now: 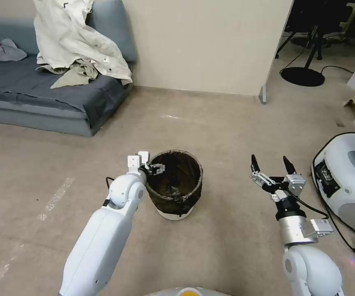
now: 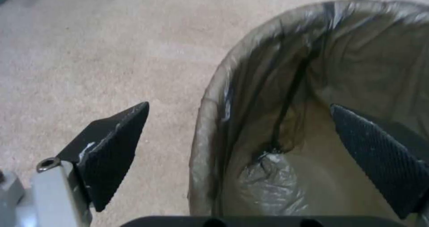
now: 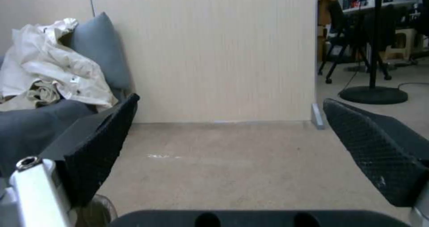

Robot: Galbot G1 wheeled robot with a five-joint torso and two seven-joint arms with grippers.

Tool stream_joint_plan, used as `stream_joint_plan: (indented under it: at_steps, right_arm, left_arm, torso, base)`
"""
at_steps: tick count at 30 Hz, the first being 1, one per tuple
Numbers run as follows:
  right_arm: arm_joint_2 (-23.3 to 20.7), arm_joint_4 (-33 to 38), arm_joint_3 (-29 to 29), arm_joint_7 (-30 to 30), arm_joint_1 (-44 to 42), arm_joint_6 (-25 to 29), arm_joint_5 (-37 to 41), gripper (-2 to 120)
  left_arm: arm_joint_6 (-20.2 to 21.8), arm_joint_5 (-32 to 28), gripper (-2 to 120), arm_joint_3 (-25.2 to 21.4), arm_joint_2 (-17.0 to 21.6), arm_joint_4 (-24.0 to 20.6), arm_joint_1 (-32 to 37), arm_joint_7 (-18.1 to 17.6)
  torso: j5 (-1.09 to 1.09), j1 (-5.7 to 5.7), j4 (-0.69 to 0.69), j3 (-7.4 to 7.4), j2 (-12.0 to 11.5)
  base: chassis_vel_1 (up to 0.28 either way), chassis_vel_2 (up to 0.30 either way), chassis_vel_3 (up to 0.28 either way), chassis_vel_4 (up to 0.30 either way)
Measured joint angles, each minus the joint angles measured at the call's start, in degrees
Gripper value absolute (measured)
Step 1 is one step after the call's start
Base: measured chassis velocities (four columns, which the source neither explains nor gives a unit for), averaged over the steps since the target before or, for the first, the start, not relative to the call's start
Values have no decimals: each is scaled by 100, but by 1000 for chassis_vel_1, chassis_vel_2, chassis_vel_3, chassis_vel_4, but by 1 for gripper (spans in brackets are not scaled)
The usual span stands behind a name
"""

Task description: Pick up the trash can from the floor.

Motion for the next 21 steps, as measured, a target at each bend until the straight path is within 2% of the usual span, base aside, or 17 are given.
stream_joint_plan:
  at_steps: [8,21]
  right_arm:
    - [7,-2,0,0,-2,9,1,100]
    - [13,-55,-1,0,19,27,2,100]
  left_arm:
    - [-6,-81,100,159,47,358,-91,-78]
    - [-27,-104,99,369,86,679,-200,-155]
  torso:
    - [0,-1,0,0,0]
    - [3,-1,2,-1,1]
  base:
    - [0,0,0,0]
    - [0,0,0,0]
